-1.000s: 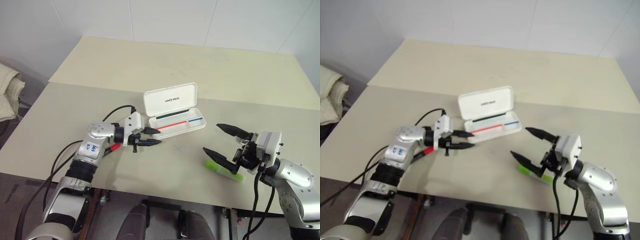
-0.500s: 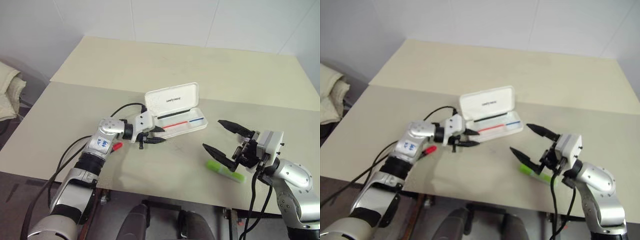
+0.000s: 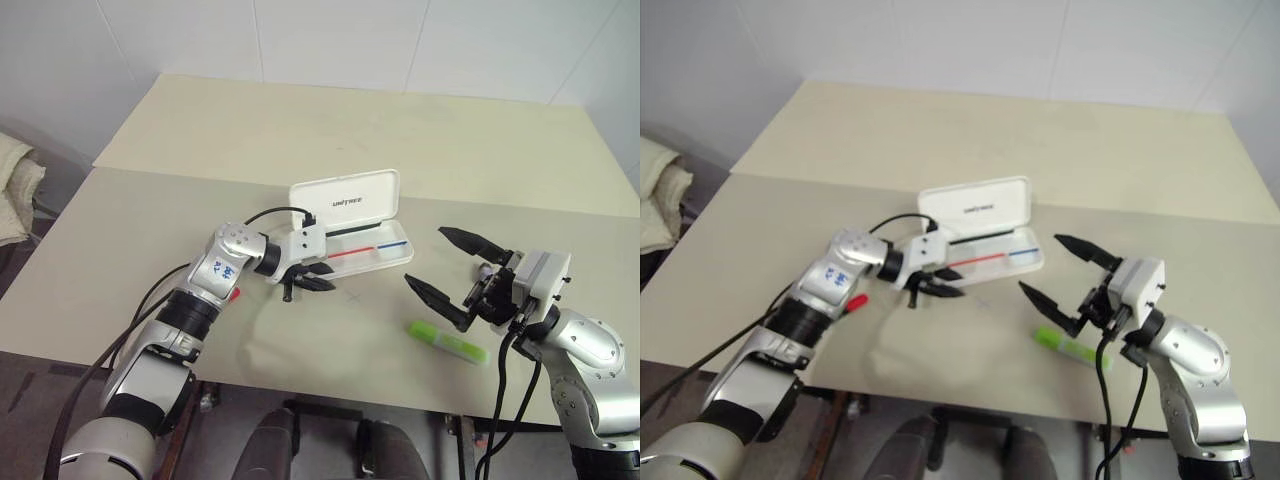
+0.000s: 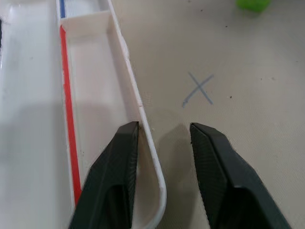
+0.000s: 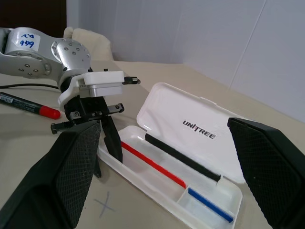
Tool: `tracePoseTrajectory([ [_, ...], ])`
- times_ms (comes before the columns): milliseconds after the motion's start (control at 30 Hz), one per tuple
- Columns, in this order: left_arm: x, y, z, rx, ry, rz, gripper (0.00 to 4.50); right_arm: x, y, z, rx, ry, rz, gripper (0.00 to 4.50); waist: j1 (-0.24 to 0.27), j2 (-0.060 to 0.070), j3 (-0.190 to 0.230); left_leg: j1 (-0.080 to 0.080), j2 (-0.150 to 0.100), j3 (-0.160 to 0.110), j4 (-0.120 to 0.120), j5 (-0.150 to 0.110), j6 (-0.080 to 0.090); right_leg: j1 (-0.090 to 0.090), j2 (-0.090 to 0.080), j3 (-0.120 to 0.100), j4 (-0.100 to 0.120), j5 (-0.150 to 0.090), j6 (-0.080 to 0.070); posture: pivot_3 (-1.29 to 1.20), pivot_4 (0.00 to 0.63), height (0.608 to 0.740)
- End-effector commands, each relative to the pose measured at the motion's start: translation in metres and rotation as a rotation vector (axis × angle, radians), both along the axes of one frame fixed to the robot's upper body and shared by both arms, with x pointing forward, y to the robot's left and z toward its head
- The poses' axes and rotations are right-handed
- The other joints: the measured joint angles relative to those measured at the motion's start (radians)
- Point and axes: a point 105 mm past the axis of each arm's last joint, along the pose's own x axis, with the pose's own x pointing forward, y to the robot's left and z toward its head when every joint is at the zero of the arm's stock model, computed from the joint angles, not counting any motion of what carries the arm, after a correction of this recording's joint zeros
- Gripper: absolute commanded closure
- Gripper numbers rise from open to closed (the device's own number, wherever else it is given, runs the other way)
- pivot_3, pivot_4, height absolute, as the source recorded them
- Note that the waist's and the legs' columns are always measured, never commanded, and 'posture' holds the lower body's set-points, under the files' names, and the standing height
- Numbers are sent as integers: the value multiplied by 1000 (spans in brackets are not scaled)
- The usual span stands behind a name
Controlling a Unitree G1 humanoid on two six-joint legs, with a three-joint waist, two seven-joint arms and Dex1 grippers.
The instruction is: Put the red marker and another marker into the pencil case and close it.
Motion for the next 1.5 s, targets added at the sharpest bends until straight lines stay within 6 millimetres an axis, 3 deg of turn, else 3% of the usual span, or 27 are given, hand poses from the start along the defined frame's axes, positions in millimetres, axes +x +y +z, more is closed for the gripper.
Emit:
tracePoseTrajectory([
  [33, -7, 2, -8, 97, 9, -38, 4280, -6, 6, 17, -1, -83, 21, 0, -1, 0, 0, 0, 0, 1, 0, 0, 0, -1, 0, 1, 0, 0, 0, 0, 150, 740],
  [67, -7, 2, -7, 109, -1, -42, 4486, -6, 6, 18, -2, -87, 23, 0, 0, 0, 0, 0, 0, 1, 0, -1, 0, -1, 0, 2, 0, 0, 0, 0, 150, 740],
  [367, -10, -5, -2, 53, -26, -59, 4486, -4, 7, 23, -14, -89, 43, 0, 0, 0, 0, 0, 1, 2, 0, -1, 1, -2, 0, 4, 1, 0, 0, 0, 150, 740],
  [533, -23, -3, 4, 5, -22, -99, 4486, -5, 9, 22, -16, -70, 61, 0, 0, 0, 0, -1, 0, 2, 1, -1, 2, -3, 0, 5, 1, 0, 0, 0, 150, 740],
  [933, -50, 25, -8, 52, 14, -165, 4486, -3, 12, 22, -18, -44, 94, 0, -15, 0, 0, 0, 2, 2, 3, -2, 2, -8, 0, 12, 8, 0, -1, 0, 150, 740],
  [1133, -48, 26, -13, 55, 22, -123, 4486, -2, 14, 23, -19, -41, 99, 0, -24, 1, 0, 0, 3, 2, 3, -2, 3, -8, 0, 14, 8, 0, -1, 0, 150, 740],
  [1233, -46, 23, -13, 40, 30, -95, 3785, -2, 14, 24, -20, -40, 102, 0, -24, 1, -1, 0, 3, 2, 4, -2, 3, -8, 0, 14, 8, 1, -1, 0, 150, 740],
  [1500, -48, 14, 3, -54, 41, -56, 1092, 2, 18, 23, -21, -35, 121, 0, -23, 1, 0, -1, 3, 2, 7, -2, 3, -8, -4, 14, 8, 1, -2, 0, 150, 740],
])
